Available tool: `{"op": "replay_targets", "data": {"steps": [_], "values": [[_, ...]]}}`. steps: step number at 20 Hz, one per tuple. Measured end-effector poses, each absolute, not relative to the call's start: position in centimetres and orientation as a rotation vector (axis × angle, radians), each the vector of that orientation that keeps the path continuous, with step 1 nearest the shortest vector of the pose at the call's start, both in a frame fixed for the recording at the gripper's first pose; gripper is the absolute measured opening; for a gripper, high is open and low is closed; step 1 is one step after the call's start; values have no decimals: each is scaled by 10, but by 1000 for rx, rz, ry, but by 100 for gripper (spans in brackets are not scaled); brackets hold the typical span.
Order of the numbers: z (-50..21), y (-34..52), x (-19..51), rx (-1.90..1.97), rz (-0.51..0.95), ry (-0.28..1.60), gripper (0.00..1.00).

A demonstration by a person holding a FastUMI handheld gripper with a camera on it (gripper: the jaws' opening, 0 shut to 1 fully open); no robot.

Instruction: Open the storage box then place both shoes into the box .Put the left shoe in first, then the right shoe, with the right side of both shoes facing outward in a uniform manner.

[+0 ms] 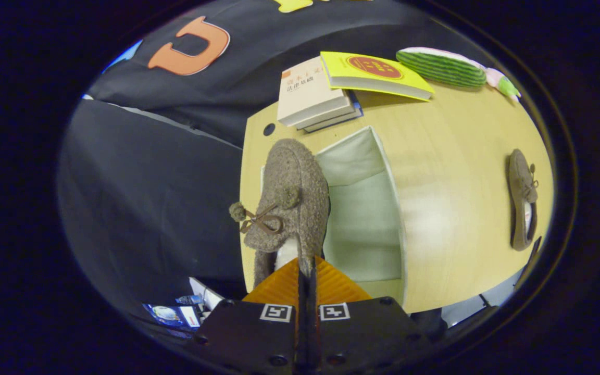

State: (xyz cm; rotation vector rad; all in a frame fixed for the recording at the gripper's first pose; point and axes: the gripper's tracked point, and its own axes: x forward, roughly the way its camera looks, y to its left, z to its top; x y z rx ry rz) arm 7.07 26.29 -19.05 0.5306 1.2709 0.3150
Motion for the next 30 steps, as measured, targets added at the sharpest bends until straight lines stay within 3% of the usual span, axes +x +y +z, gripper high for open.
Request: {"op": "replay_targets", "data": {"steps": [17,18,22,23,26,30], "values": [[-257,291,68,555,235,1376,6],[-257,293,71,571,236,1368,10],[-247,304,70,631,274,1348,57],[-242,302,67,628,273,1343,60],[-217,291,64,579,301,1265,84],[-176,256,63,474,340,1110,89]]}}
